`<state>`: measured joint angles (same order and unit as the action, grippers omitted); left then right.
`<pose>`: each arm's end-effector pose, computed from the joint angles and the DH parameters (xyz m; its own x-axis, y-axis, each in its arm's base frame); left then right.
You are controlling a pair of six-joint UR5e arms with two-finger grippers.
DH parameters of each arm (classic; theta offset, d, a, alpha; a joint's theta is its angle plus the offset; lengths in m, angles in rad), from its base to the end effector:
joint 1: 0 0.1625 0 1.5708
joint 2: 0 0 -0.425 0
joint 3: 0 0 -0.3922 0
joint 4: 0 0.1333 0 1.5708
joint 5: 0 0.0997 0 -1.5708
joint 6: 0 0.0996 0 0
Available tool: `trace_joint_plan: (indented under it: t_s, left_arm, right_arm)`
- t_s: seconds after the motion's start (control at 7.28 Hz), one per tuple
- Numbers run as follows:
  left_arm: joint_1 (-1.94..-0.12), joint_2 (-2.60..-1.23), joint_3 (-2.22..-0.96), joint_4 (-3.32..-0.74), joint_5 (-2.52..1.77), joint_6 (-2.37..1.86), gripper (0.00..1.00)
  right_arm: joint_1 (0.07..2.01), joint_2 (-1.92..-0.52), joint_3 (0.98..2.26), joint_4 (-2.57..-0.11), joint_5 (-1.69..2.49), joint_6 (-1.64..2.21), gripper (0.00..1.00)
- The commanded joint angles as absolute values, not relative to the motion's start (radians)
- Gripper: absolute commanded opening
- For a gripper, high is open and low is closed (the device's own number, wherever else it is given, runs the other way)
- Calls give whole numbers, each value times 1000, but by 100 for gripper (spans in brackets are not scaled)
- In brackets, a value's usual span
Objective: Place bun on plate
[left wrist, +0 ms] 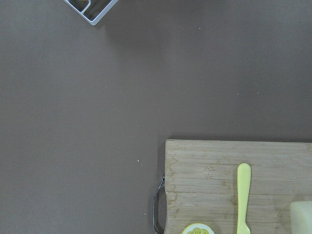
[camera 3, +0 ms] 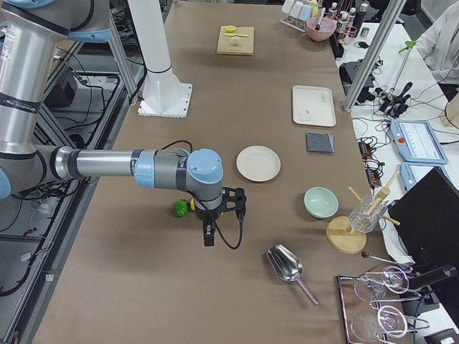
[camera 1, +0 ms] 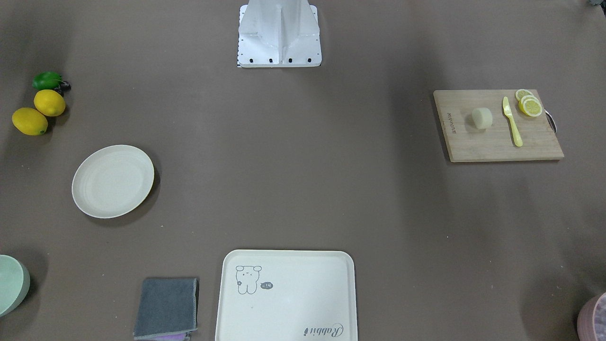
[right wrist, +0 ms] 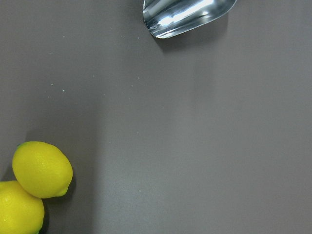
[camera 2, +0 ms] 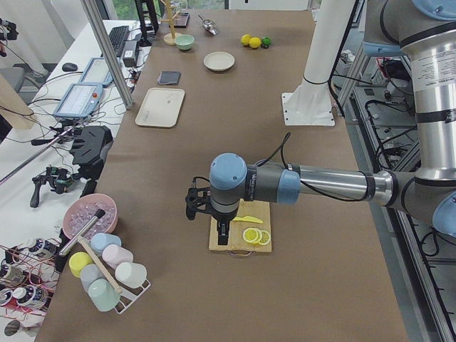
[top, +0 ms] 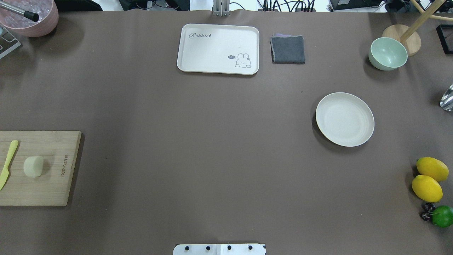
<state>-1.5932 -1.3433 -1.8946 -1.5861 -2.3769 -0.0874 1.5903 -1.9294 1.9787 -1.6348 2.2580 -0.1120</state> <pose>-0.0704 -0.3998 0.5963 0.6894 -0.0221 -0.7241 0.0827 0.9954 0.0484 0.0768 -0.3397 0.6196 0.7700 -0.0875 0.6320 0.0670 0.9962 0.0563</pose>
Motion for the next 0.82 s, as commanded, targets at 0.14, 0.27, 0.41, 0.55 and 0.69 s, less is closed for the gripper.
trace_joint_plan:
  t_s: [0.14, 0.27, 0.41, 0.55, 0.69]
  left_arm:
    - [-1592, -1342, -1916, -1588, -2384, -87, 98]
    - [-1582, -1342, -1930, -1624, -2358, -43, 98]
    - [-1589, -1350, -1928, -1628, -2355, -28, 98]
    - [-1589, -1368, -1931, -1629, -2350, -28, 98]
    - [-1591, -1411, -1933, -1632, -2358, -28, 98]
  right_arm:
    - [1591, -1928, 1977, -1631, 2260, -110, 100]
    - [1591, -1928, 1976, -1629, 2270, -110, 100]
    - [1592, -1927, 1976, -1629, 2284, -109, 100]
    - [1600, -1925, 1977, -1628, 2286, -109, 100]
    - [1617, -1919, 1979, -1628, 2286, -109, 100]
